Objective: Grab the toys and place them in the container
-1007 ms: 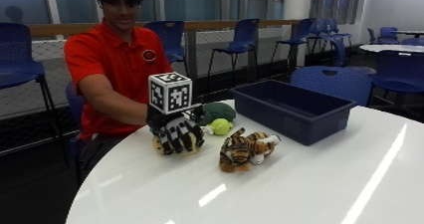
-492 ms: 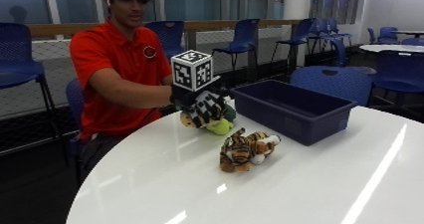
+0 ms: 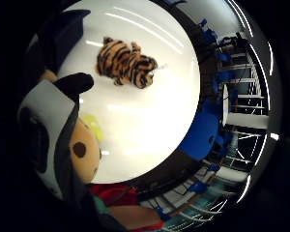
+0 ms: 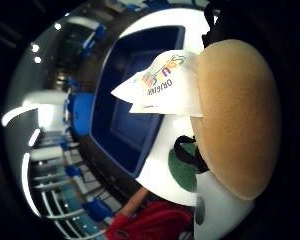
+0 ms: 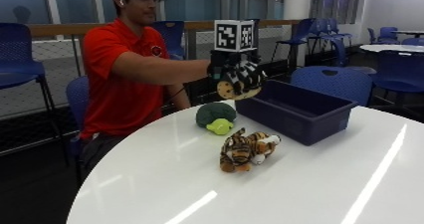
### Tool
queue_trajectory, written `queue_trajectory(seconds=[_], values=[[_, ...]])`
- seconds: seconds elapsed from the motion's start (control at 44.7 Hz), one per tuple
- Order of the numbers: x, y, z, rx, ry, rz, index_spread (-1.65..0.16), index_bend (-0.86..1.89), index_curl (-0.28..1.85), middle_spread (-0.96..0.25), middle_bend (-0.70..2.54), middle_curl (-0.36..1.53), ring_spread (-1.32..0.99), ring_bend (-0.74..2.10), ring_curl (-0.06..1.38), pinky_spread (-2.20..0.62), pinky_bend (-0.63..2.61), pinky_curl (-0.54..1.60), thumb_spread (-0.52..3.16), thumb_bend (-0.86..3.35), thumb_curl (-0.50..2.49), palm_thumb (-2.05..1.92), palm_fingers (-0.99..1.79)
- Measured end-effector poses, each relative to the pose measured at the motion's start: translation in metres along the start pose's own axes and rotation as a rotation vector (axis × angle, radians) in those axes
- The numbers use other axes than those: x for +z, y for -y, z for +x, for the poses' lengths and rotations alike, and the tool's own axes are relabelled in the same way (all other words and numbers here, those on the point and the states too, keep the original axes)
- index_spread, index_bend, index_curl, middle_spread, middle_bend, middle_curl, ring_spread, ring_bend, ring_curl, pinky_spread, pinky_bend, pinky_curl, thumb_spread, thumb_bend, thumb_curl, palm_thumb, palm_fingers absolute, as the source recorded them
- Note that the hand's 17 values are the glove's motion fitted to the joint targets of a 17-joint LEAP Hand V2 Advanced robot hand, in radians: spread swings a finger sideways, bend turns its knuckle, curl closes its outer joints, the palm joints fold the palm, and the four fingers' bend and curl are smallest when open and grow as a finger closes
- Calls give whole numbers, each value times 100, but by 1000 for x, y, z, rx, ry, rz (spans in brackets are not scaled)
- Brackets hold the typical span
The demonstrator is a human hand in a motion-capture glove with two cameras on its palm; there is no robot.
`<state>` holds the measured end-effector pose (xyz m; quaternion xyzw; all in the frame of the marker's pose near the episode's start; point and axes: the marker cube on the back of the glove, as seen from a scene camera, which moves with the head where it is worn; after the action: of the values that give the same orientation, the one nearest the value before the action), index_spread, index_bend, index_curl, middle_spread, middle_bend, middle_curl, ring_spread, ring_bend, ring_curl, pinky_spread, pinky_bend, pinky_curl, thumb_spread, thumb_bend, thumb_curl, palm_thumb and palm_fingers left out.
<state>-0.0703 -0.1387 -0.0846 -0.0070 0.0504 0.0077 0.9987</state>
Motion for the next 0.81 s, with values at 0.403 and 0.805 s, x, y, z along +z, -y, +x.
queue_trajectory(seconds=[0.403,0.805], values=[[-64,62,-150,-172,9,135,-48,21,56,-53,63,80,-54,105,58,-42,105,46,51,6,97,71,87],[-40,80,-215,-354,-53,132,-49,14,68,-56,55,90,-55,104,62,-43,111,47,53,2,103,69,71]])
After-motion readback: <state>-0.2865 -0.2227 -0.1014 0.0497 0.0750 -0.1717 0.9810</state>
